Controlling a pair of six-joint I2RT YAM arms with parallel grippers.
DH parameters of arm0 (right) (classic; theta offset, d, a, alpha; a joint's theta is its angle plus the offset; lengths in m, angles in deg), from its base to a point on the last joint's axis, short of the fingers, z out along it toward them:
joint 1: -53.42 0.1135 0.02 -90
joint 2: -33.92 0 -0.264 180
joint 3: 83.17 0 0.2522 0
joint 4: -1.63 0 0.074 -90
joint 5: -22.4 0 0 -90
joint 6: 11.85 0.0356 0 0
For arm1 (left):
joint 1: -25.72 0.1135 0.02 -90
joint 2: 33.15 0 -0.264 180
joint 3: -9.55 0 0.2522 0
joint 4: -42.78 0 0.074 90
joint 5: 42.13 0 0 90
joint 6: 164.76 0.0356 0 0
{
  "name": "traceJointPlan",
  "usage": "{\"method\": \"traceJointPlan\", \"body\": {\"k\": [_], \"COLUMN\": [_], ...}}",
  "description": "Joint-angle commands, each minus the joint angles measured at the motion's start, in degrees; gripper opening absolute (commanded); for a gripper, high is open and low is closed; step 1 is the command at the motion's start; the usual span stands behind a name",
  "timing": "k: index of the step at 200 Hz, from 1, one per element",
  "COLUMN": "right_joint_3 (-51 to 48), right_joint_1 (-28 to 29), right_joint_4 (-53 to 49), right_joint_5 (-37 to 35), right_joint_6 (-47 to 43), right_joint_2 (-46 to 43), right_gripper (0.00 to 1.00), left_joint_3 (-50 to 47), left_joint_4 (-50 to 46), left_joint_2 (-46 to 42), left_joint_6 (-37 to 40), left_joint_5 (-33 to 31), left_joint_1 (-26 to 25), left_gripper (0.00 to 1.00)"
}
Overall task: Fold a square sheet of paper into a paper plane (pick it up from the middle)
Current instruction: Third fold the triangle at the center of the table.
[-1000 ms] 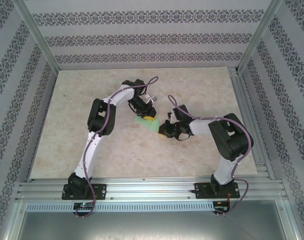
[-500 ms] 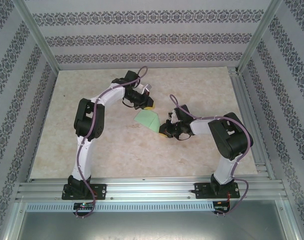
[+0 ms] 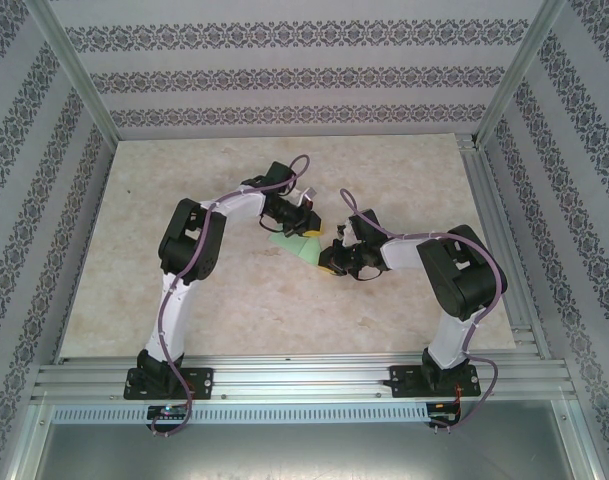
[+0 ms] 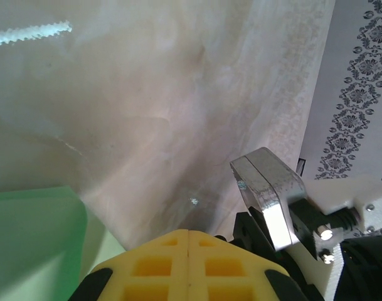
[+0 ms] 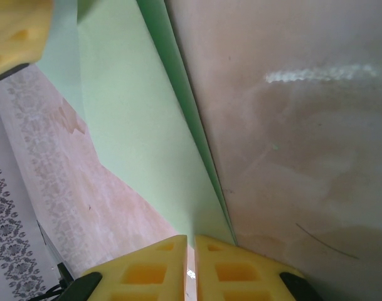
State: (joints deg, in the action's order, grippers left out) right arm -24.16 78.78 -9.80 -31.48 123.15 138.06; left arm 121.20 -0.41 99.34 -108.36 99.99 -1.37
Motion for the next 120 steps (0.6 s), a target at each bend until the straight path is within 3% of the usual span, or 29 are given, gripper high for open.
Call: {"method": "traceJointPlan", "body": {"k": [1, 120], "right_joint_3": [-1.42, -1.92], "right_joint_1": [0.4, 0.39], "right_joint_4": [-1.87, -3.17], "right_joint_5": [-5.36, -6.06], "right_joint_6": [-0.1, -0.61], "right_joint_2": [4.14, 4.93], "right_gripper": [0.13, 0.12], "left_joint_3": [0.04, 9.12], "left_joint_4": [1.38, -7.46], "left_joint_2": [1.61, 7.21], "left_joint_6": [0.2, 7.6], "left_joint_5": [-1.74, -6.72], "left_joint_1": [-0.43, 1.18], "left_gripper": [0.02, 0.03]}}
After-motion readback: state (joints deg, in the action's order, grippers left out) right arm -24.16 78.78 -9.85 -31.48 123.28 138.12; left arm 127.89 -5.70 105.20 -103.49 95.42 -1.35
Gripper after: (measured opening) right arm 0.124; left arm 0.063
